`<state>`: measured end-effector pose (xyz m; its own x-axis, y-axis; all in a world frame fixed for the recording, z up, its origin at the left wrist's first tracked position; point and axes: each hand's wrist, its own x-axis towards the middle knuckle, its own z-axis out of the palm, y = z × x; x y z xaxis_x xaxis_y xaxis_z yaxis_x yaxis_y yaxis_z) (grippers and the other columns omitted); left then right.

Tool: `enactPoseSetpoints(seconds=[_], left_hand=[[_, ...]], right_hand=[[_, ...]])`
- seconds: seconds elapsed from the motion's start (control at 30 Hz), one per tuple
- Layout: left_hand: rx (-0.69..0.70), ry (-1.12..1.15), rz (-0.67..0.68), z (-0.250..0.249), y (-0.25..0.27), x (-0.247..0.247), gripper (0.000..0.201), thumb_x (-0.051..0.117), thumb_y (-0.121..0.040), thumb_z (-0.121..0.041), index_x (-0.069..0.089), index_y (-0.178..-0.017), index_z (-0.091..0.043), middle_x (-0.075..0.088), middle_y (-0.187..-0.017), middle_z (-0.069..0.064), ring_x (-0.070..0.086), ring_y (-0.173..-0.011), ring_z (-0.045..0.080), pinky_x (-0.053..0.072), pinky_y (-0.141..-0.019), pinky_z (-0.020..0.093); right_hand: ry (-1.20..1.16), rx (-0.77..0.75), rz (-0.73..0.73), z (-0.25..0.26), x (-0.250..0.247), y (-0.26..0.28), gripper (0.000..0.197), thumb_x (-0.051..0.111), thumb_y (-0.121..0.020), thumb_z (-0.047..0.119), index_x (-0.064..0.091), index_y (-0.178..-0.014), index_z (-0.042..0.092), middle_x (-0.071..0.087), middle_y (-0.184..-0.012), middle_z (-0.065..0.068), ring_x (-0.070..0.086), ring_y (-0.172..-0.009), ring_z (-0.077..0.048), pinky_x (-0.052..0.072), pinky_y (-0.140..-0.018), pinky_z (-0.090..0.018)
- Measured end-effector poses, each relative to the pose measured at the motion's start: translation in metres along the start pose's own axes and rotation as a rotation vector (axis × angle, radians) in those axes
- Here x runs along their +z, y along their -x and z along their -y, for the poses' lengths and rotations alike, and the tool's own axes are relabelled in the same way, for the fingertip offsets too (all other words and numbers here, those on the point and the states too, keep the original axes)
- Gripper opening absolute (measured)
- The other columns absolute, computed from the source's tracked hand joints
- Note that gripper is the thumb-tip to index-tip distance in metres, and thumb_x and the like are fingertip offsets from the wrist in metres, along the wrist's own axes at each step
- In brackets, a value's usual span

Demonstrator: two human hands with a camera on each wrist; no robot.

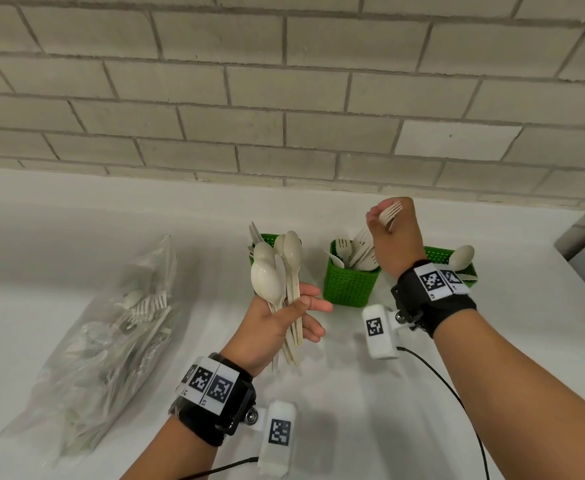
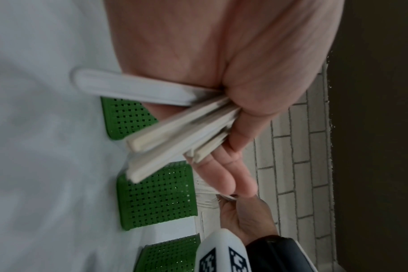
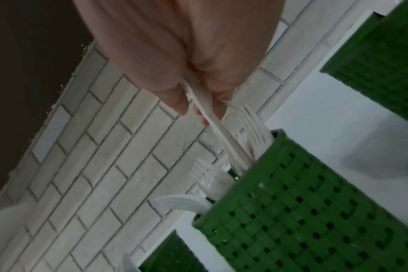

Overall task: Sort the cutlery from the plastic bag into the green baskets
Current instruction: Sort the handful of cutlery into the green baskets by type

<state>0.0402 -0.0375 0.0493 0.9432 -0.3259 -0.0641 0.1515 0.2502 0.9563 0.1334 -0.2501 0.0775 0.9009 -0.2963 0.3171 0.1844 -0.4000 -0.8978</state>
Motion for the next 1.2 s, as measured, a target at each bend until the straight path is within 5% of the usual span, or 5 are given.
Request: enactPoseSetpoints(seconds=[0.37, 0.5, 0.63, 0.93, 1.2], left_hand=[[0.006, -0.033, 0.033, -0.005, 0.0, 0.004, 0.015, 0.046, -0.099, -0.001, 0.058, -0.107, -0.002, 0.074, -0.091, 0.013, 0.065, -0.058, 0.022, 0.054, -0.058, 0.031], [0.019, -0.057, 0.038, -0.007, 0.0, 0.008, 0.015, 0.046, -0.099, -0.001, 0.059, -0.107, -0.003, 0.074, -0.087, 0.009, 0.061, -0.052, 0.019, 0.052, -0.055, 0.029], [0.034, -0.116, 0.084, -0.009, 0.001, 0.015, 0.016, 0.045, -0.1, 0.0, 0.058, -0.107, -0.008, 0.073, -0.081, 0.005, 0.058, -0.048, 0.016, 0.051, -0.055, 0.028], [0.021, -0.211, 0.141, -0.004, 0.006, 0.018, 0.015, 0.049, -0.1, -0.006, 0.057, -0.111, 0.002, 0.071, -0.083, 0.011, 0.057, -0.05, 0.021, 0.052, -0.057, 0.031], [-0.045, -0.097, 0.066, 0.007, 0.016, 0.0, 0.015, 0.048, -0.099, -0.007, 0.059, -0.108, -0.001, 0.071, -0.084, 0.012, 0.057, -0.051, 0.023, 0.05, -0.056, 0.03]], right_hand=[[0.877, 0.084, 0.413, 0.004, -0.005, 0.012, 0.058, 0.034, -0.1, 0.052, 0.031, -0.15, 0.022, 0.018, -0.16, -0.011, 0.003, -0.149, -0.03, 0.004, -0.119, -0.049], [0.404, -0.196, 0.095, 0.048, -0.007, 0.035, 0.02, 0.053, -0.097, 0.032, 0.064, -0.11, 0.022, 0.058, -0.116, 0.001, 0.051, -0.111, -0.013, 0.039, -0.095, -0.03], [0.22, -0.236, 0.439, 0.08, -0.002, 0.064, 0.013, 0.063, -0.091, 0.02, 0.073, -0.099, 0.022, 0.068, -0.087, 0.013, 0.058, -0.076, 0.005, 0.042, -0.07, -0.009], [0.11, -0.085, 0.488, 0.067, -0.003, 0.082, 0.006, 0.069, -0.087, 0.018, 0.069, -0.083, 0.022, 0.063, -0.07, 0.013, 0.057, -0.061, 0.0, 0.046, -0.061, -0.018], [-0.475, 0.041, 0.085, 0.104, -0.025, 0.042, 0.018, 0.05, -0.095, -0.004, 0.06, -0.087, 0.009, 0.064, -0.079, -0.006, 0.067, -0.059, -0.018, 0.051, -0.051, -0.028]])
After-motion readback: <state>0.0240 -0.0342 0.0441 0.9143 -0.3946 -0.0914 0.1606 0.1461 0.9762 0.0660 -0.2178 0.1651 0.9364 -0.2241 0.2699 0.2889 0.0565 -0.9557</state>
